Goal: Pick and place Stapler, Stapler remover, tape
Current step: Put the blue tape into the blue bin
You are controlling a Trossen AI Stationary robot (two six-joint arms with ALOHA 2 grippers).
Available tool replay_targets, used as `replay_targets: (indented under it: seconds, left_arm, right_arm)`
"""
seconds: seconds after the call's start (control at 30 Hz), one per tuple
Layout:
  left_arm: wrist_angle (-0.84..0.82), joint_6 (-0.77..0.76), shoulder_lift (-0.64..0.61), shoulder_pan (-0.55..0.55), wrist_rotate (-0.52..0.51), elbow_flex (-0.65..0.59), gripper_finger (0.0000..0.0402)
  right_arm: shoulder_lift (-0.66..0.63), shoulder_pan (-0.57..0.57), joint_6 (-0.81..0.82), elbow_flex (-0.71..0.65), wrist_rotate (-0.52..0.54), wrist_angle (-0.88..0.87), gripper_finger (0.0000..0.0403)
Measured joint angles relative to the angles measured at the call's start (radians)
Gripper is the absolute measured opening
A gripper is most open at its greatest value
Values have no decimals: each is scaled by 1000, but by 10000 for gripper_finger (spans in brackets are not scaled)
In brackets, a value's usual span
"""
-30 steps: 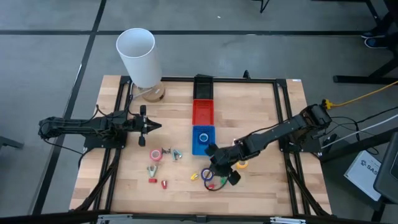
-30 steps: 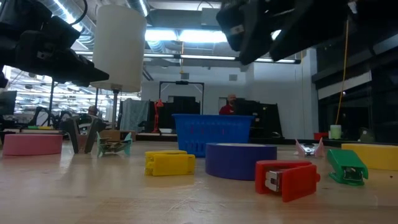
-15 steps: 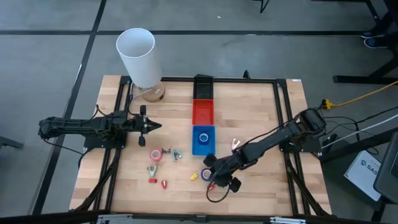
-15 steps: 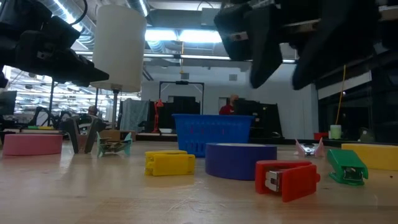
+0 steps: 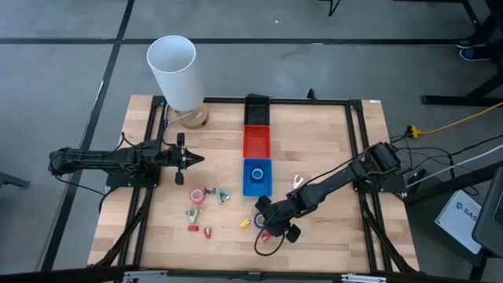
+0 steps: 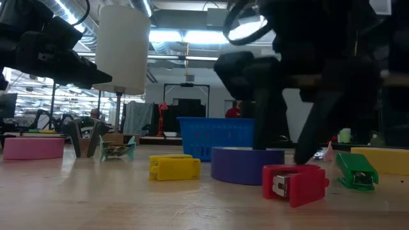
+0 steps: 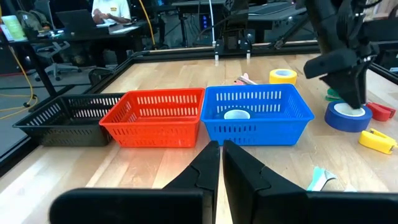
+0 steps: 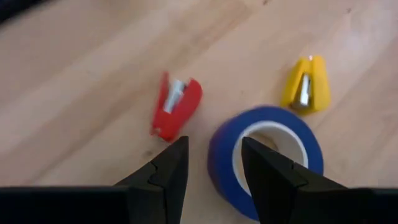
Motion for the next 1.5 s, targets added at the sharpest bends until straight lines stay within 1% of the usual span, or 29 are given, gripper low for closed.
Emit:
replay_targets:
  seconds: [0.13,0.3,0.4,0.6,0.77,0.87,1.0,1.1,1.2,1.33,1.5]
  left_arm:
    - [0,0,0,0,0,0,17]
    - [0,0,0,0,0,0,16]
    - [0,0,0,0,0,0,16]
    - [0,0,0,0,0,0,16]
    - [0,0,0,0,0,0,17]
    - [0,0,0,0,0,0,16]
    - [0,0,0,0,0,0,16]
    - [0,0,0,0,0,0,17]
    - [0,0,0,0,0,0,16]
    - [0,0,0,0,0,0,16]
    - [0,0,0,0,0,0,16]
  right_arm:
    - [15,0,0,0,65,0,151]
    - [15,0,0,0,75,0,145]
    - [15,0,0,0,75,-1,118]
    - [14,0,6,0,72,-1,39]
    - [1,0,39,0,72,-8,37]
    - [-29,0,81,9,64,-17,37]
    - [-82,-3,80,11,57,-34,40]
    - [-117,-10,71,11,87,-59,43]
    - [-136,-34,56,11,94,-77,42]
    - [-165,-75,57,11,60,-71,42]
    - [-195,-145,61,11,56,-60,43]
